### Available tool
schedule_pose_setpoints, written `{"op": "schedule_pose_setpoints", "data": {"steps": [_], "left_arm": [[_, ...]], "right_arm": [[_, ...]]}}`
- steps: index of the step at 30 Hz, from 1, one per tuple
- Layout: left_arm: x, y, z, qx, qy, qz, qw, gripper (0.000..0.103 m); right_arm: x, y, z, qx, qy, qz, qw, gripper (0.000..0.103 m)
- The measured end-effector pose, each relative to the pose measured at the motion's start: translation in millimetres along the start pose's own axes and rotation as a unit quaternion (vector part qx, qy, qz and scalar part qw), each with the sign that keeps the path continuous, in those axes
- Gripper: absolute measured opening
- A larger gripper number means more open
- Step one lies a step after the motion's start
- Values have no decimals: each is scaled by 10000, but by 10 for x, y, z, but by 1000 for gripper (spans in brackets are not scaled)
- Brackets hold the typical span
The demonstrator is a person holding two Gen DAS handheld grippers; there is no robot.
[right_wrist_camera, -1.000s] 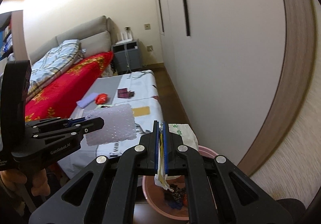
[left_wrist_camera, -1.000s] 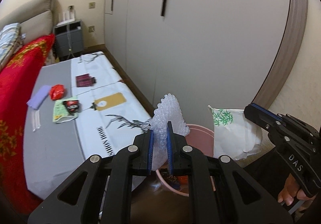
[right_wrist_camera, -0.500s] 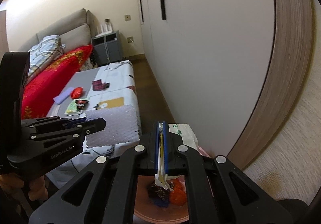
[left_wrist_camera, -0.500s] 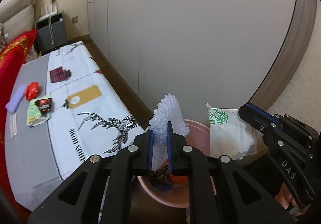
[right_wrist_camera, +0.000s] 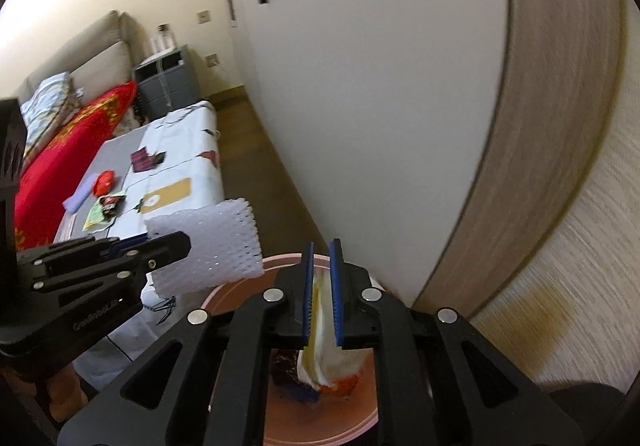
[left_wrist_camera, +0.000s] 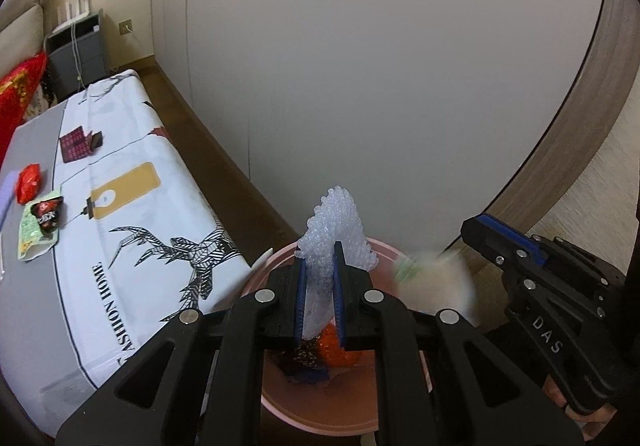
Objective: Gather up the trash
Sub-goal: 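Open both tools to drop the paper bag and bubble wrap into the bin, then move both open tools back over the remaining trash on the table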
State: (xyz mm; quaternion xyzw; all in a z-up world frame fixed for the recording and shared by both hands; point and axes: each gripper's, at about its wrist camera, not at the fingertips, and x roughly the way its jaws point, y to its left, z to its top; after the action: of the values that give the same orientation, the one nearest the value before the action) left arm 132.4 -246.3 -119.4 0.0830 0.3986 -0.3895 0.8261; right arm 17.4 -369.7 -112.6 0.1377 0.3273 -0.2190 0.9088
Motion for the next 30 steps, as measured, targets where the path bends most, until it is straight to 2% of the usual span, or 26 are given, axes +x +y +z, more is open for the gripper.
{"op": "schedule_pose_setpoints", "data": {"steps": [1, 4, 10, 14, 15, 16, 17, 19, 23, 30], "left_arm": [[22, -8, 2, 0, 23, -16, 10000, 12], [70, -49, -2, 14, 89, -44, 9999, 12], [172, -100, -14, 75, 227, -97, 9997, 12], [280, -128, -52, 116, 460, -123, 9988, 13], [300, -131, -64, 111, 506, -93, 9986, 16], [323, -129, -72, 100, 552, -102, 9984, 29], [339, -131, -82, 79, 603, -95, 9981, 51], [337, -123, -93, 31, 603, 45, 9982, 75], [326, -67, -79, -96, 617, 194, 9979, 83], [163, 125, -62, -340, 553, 596, 9961, 84]], "right_arm": [[6, -25, 0, 53, 0, -48, 10000, 26], [5, -55, 5, 119, -50, -207, 9997, 40], [-18, -121, 8, 132, -119, -571, 9982, 57], [-48, -202, 7, 252, -153, -809, 9963, 65], [-49, -212, 7, 270, -148, -831, 9961, 66], [-51, -220, 6, 279, -143, -851, 9959, 67], [-49, -223, 4, 272, -139, -866, 9958, 67], [-53, -213, 2, 239, -142, -882, 9957, 71], [-75, -167, 9, 113, -236, -900, 9956, 76], [-111, -161, 28, 114, -260, -738, 9969, 85]]}}
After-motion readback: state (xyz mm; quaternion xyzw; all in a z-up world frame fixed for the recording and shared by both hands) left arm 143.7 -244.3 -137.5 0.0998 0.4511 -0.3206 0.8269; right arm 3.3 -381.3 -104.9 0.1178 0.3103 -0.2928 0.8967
